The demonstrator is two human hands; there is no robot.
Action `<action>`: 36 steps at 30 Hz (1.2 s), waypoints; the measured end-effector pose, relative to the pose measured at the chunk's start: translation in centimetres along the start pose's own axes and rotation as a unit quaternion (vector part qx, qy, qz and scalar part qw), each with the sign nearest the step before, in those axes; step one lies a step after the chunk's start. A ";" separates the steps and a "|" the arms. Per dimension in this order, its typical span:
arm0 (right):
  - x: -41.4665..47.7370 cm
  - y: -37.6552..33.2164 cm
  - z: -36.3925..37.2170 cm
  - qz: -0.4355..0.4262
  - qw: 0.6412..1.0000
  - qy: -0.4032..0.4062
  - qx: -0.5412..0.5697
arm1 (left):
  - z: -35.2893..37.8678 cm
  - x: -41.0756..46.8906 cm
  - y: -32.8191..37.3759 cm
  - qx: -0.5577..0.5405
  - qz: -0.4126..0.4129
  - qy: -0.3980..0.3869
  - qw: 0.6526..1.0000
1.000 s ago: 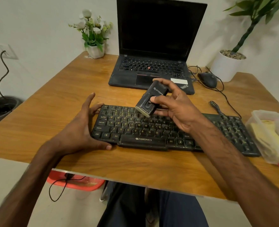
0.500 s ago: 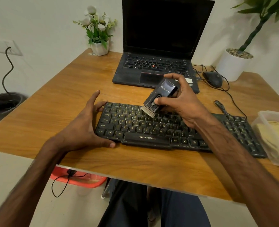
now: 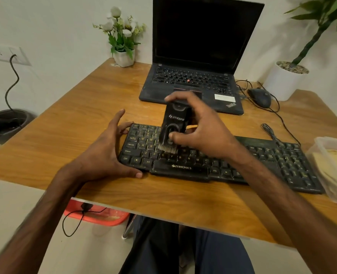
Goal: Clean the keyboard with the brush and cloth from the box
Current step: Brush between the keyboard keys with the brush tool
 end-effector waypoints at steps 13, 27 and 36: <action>-0.7 -0.8 1.3 -0.153 0.971 -0.004 -0.184 | 0.1 0.2 -0.2 0.002 0.008 -0.001 1.000; 1.2 -1.7 0.9 -0.110 0.976 -0.091 -0.166 | -0.1 0.1 -0.2 0.013 0.024 -0.004 1.000; 1.4 -1.3 -1.7 -0.106 0.950 -0.143 -0.255 | -0.2 0.3 -0.4 0.017 0.018 0.000 1.000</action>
Point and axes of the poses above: each hand's wrist, its own x-axis towards the middle knuckle, its own z-axis out of the palm, y = z × x, the point moved 4 cm from there along x, towards the middle knuckle, and after that the axes turned 5 degrees about -x, right-handed, at the moved point
